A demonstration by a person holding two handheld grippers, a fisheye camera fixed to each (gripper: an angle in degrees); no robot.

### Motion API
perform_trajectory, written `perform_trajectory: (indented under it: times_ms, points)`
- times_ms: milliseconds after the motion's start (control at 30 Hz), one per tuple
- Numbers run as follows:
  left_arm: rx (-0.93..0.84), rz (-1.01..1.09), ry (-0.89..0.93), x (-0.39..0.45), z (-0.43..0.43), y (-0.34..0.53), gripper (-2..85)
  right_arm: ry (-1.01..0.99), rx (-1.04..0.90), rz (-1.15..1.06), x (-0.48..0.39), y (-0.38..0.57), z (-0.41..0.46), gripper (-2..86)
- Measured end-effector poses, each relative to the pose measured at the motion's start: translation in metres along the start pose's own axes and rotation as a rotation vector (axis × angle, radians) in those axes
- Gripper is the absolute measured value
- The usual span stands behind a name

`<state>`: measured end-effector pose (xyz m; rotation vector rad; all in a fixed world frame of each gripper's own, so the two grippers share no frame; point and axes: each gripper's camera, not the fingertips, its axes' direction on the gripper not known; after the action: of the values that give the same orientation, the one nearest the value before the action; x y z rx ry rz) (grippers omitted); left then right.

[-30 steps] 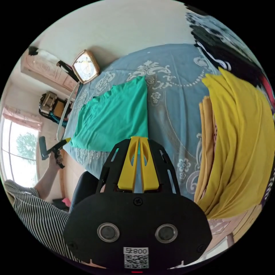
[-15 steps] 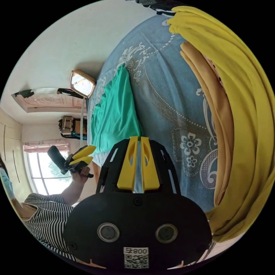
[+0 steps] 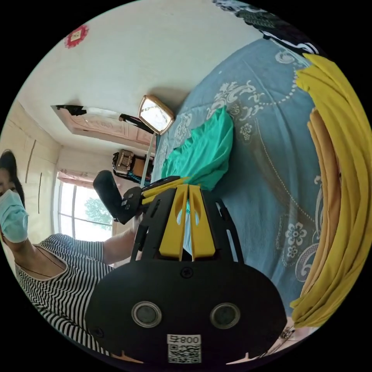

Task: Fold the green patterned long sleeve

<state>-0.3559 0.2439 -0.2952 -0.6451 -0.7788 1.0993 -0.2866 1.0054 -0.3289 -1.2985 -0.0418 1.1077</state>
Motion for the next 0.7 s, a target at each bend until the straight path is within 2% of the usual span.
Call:
perform_trajectory:
  times_ms: [167, 267, 533, 700]
  points:
    - [0.133, -0.321, 0.218, -0.081, -0.026, 0.04, 2.1, -0.023, 0.066, 0.046, 0.033, -0.029, -0.008, 4.0]
    - [0.164, -0.392, 0.29, -0.098, -0.027, 0.055, 1.9, -0.023, 0.03, 0.079, 0.051, -0.055, 0.007, 6.4]
    - [0.169, -0.373, 0.313, -0.09, -0.026, 0.055, 1.8, -0.135, -0.001, 0.181, 0.092, -0.107, 0.051, 7.9]
    - [0.165, -0.347, 0.32, -0.085, -0.026, 0.05, 1.8, -0.137, 0.018, 0.217, 0.103, -0.124, 0.068, 7.5]
